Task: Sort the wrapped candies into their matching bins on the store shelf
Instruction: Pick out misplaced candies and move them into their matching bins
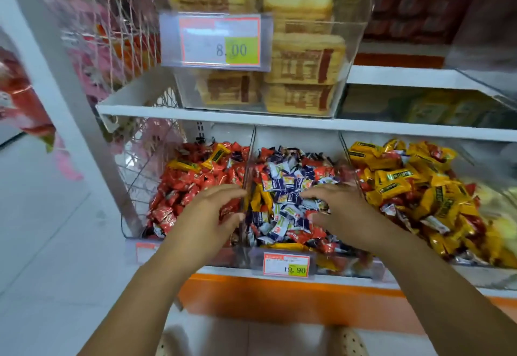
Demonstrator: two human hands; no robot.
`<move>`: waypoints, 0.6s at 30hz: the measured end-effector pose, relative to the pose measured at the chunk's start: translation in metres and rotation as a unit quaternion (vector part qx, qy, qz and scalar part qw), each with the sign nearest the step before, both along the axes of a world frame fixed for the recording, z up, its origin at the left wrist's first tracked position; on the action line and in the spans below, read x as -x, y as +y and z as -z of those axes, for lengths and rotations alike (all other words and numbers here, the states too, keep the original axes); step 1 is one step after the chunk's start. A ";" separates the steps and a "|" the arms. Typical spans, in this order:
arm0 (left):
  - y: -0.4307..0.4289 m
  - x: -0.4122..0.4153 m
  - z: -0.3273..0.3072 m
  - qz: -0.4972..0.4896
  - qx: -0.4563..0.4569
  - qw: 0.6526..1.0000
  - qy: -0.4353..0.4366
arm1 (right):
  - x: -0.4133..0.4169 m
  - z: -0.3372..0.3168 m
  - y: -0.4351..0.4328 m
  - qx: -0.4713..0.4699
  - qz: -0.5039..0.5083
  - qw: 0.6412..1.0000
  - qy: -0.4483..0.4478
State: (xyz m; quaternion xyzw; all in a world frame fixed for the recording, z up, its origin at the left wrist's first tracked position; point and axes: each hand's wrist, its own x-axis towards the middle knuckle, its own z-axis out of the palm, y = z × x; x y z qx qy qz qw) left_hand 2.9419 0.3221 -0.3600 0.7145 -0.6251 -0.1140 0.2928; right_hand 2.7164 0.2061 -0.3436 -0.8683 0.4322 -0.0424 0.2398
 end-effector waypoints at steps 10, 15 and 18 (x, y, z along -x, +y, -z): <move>0.011 -0.035 0.007 -0.043 -0.039 0.998 0.030 | -0.061 0.039 -0.001 0.053 -0.061 0.992 0.099; 0.016 -0.044 0.012 -0.049 -0.057 0.997 0.033 | -0.064 0.042 -0.015 0.076 -0.001 0.997 -0.010; 0.018 -0.050 0.013 -0.052 -0.057 0.996 0.045 | -0.056 0.027 -0.023 0.052 0.033 0.998 0.011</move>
